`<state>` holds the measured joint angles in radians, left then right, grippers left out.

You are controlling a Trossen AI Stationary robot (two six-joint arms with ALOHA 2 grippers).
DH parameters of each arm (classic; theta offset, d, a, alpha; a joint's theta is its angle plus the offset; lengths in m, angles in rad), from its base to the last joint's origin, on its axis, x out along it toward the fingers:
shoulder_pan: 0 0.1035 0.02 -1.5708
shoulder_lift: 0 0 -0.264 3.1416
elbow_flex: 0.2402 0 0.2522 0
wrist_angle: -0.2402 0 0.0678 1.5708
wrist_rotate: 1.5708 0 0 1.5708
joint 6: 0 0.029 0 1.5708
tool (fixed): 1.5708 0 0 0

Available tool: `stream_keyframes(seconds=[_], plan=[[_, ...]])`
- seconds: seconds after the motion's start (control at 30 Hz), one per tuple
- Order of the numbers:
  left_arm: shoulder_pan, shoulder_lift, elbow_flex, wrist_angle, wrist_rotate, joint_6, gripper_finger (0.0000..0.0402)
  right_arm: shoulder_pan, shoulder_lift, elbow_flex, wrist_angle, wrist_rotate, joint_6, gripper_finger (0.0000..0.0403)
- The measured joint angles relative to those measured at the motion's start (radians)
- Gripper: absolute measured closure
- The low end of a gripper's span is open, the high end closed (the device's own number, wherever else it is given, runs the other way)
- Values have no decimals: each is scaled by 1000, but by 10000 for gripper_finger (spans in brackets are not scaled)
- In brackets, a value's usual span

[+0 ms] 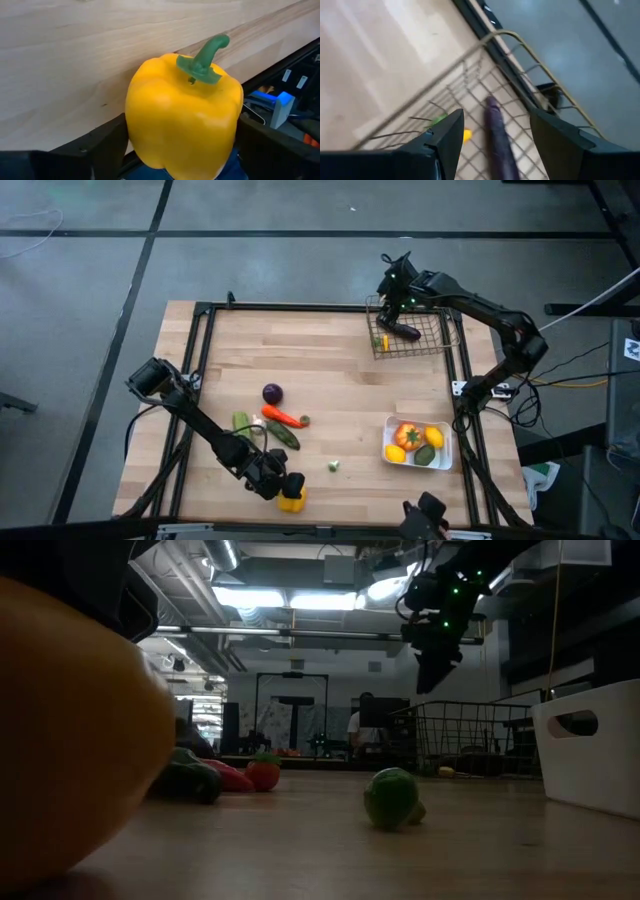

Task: Sort produce into baskets
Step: Put the yellow bell pepper into the black wire basket

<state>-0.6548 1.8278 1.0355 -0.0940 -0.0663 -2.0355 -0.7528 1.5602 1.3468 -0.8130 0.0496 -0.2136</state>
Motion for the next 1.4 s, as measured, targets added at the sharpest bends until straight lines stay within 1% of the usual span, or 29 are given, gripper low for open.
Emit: stream_keyframes(seconds=[0.1,0.17,0.23,0.37,0.53,0.8,0.93,1.07,1.27,1.4], plan=[[0,0,0,3,-2,0,93,2,-18,0,0,-81,0,178],[0,0,0,4,-7,1,97,14,-31,0,0,-135,1,178],[0,-2,0,3,-17,1,97,30,-45,0,0,-164,1,178],[7,-2,0,10,-69,9,97,78,-80,0,-5,-175,1,178],[45,-21,0,30,-76,101,97,152,-132,0,-21,-175,1,178],[161,-111,0,31,-77,371,96,265,-219,0,-43,-174,6,178],[254,-147,0,31,-77,534,96,331,-260,0,-65,-174,14,178],[366,-155,0,51,-77,740,96,405,-295,0,-82,-175,90,178],[535,-154,-1,182,-77,1066,96,532,-335,0,-81,-174,187,178],[640,-154,-1,322,-80,1243,96,619,-344,0,-79,-174,249,178]])
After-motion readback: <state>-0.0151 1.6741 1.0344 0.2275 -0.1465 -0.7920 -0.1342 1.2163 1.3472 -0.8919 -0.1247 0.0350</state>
